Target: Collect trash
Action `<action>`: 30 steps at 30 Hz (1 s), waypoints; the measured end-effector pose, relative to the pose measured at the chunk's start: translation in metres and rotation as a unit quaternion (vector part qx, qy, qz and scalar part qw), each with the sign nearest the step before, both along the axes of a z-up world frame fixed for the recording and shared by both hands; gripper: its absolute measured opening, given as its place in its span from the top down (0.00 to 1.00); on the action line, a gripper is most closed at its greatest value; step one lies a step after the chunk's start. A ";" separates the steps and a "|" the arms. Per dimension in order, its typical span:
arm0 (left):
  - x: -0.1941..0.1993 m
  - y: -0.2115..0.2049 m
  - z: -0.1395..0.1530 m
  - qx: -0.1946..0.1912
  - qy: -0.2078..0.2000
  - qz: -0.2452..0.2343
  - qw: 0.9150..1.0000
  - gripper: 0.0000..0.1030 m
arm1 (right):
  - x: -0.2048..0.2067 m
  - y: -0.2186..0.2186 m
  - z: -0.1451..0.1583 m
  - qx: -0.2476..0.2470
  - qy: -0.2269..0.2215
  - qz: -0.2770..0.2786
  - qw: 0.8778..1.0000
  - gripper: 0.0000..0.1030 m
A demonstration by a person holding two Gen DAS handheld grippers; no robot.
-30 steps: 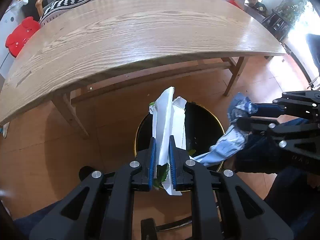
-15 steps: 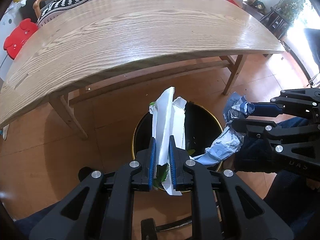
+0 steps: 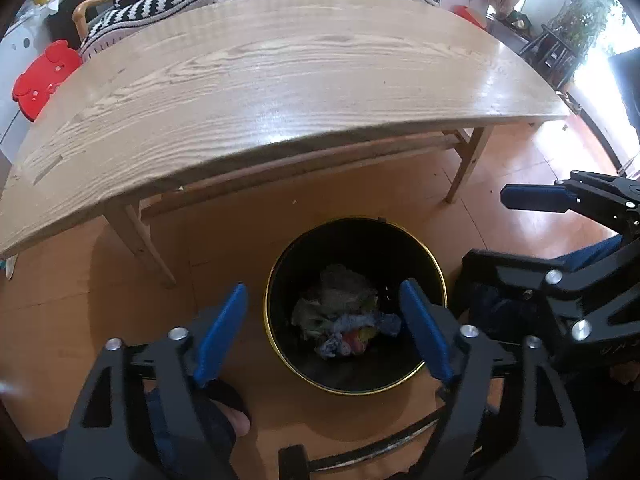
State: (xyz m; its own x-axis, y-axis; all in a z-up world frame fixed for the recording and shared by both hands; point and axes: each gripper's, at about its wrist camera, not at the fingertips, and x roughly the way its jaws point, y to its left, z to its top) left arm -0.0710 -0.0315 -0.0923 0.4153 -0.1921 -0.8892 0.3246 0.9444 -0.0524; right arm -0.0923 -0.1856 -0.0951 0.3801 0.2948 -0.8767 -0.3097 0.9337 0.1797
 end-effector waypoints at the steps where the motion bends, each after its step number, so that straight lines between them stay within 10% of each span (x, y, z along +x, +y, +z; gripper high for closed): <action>1: 0.000 0.000 0.002 0.001 -0.003 0.002 1.000 0.22 | 0.001 -0.003 0.004 0.006 -0.007 -0.006 1.000 0.26; 10: 0.015 0.008 0.067 -0.030 -0.074 0.005 0.997 0.14 | 0.019 -0.024 0.069 0.046 -0.099 -0.053 0.993 0.11; 18: 0.105 0.011 0.136 0.012 -0.164 0.072 0.984 0.06 | 0.093 -0.043 0.135 0.029 -0.167 -0.112 0.979 0.07; 30: 0.204 0.049 0.093 0.025 -0.146 0.144 0.978 0.07 | 0.185 -0.101 0.102 -0.011 -0.169 -0.172 0.970 0.07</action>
